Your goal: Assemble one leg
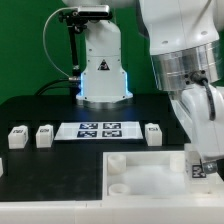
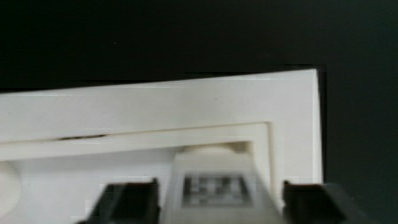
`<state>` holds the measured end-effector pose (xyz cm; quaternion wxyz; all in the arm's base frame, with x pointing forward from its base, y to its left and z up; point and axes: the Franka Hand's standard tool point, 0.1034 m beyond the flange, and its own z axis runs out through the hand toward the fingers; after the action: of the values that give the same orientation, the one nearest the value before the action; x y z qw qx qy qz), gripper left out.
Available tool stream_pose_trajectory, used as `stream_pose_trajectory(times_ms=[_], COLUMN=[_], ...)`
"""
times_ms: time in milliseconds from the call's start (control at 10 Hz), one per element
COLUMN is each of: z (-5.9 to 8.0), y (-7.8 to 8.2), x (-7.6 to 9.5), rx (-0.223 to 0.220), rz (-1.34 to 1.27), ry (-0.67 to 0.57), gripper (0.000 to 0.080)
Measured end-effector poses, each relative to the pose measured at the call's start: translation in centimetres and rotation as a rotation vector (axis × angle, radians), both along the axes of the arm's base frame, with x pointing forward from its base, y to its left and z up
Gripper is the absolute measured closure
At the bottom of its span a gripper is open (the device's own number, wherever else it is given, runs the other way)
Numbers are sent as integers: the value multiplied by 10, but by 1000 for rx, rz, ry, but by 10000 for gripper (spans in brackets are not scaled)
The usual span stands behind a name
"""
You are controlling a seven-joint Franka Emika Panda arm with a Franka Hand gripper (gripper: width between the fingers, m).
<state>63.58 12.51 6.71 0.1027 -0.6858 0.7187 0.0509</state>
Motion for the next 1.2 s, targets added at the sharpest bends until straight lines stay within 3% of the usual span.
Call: stream_pose_trajectory(times_ms=[100,200,300,700,800,1000,1200], z=[-2,-2,-1,-2,-1,0,0], y=[-2,-2,-1,-2,-4,-10,-9], x=[-2,-5,-5,-5,-5,-1,-1], rx=[-15,-30,-57,-76,-122,-157,-152], rz=[167,365,549,884,1084,1392,1359], ry=[-28,-43,-70,-141,-156,-206,-203], gripper=[238,178,178,150,150,150,150])
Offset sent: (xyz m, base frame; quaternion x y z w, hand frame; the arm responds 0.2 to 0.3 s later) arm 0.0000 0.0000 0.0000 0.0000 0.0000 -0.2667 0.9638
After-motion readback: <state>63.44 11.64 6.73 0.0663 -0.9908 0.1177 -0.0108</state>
